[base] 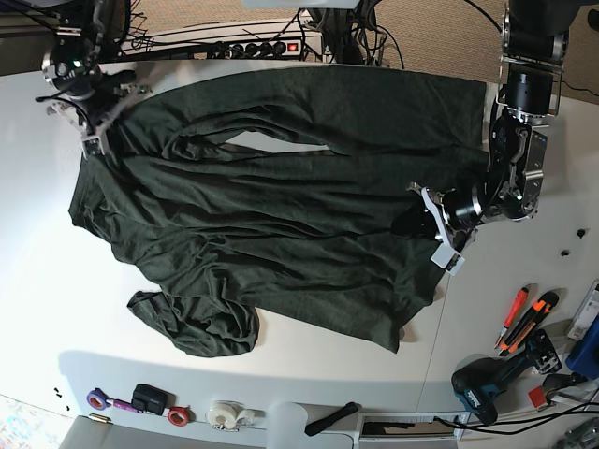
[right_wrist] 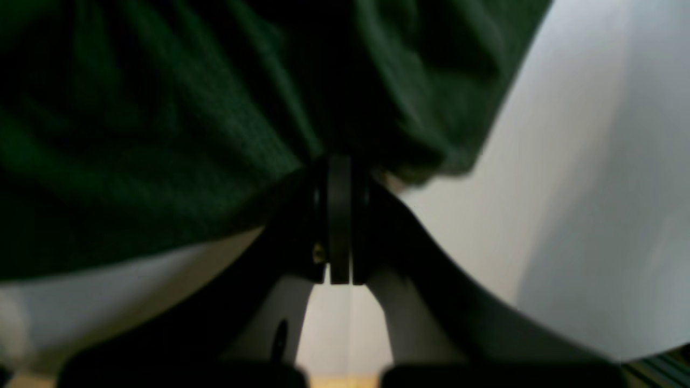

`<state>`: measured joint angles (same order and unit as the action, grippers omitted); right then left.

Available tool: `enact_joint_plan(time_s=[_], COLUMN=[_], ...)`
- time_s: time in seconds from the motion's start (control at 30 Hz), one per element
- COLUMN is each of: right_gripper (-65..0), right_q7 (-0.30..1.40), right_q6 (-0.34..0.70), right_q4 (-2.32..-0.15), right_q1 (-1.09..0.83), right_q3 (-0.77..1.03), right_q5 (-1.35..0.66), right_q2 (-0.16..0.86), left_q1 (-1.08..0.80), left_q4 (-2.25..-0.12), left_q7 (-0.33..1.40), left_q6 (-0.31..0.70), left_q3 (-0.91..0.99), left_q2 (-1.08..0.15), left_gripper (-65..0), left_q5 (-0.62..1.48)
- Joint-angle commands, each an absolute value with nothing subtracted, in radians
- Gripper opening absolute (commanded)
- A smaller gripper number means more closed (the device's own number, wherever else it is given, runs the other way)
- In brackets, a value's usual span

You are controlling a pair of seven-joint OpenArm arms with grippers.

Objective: Layout the t-shirt on the table in an organized manner, then fold the t-shirt properly
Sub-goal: 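Move the right gripper to the shirt collar and grasp it, then pull the shirt side edge outward with the right gripper to flatten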

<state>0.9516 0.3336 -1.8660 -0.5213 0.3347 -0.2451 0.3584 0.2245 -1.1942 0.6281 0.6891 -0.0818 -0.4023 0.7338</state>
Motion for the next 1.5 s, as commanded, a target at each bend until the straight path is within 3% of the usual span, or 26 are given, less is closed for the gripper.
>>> enact_joint_plan(time_s=[0.0, 0.23, 0.37, 0.53, 0.73, 0.93, 1.13, 1.47], right_gripper=[-65.0, -65.0, -65.0, -65.0, -65.0, -65.0, -65.0, -65.0], right_q7=[0.992, 0.876, 0.868, 0.785, 0.814, 0.809, 0.716, 0.592], right_q6=[0.34, 0.337, 0.318, 0.317, 0.358, 0.383, 0.325, 0.186], right_q4=[-1.888, -2.117, -2.111, -1.825, -1.369, -1.084, -0.895, -0.778], right_q1=[-0.54, -0.476, -0.348, -0.128, 0.199, 0.377, 0.478, 0.637], right_q3=[0.352, 0.572, 0.587, 0.483, 0.369, 0.194, 0.097, 0.096], right_q5=[-0.257, -0.462, -0.5, -0.397, -0.396, -0.33, -0.194, -0.058], right_q2=[0.369, 0.368, 0.368, 0.368, 0.369, 0.368, 0.369, 0.392], left_q1=[0.246, 0.246, 0.247, 0.247, 0.246, 0.246, 0.246, 0.246], left_q4=[-1.211, -1.211, -1.211, -1.211, -1.211, -1.211, -1.211, -1.211], left_q7=[0.606, 0.606, 0.605, 0.605, 0.603, 0.606, 0.606, 0.606], left_q6=[0.698, 0.698, 0.698, 0.698, 0.698, 0.698, 0.698, 0.698], left_q3=[-0.075, -0.075, -0.075, -0.075, -0.075, -0.075, -0.075, -0.075], left_q2=[-0.413, -0.407, -0.407, -0.407, -0.405, -0.402, -0.402, -0.402], left_gripper=[-65.0, -65.0, -65.0, -65.0, -65.0, -65.0, -65.0, -65.0], left_q5=[0.762, 0.787, 0.787, 0.786, 0.786, 0.784, 0.778, 0.778])
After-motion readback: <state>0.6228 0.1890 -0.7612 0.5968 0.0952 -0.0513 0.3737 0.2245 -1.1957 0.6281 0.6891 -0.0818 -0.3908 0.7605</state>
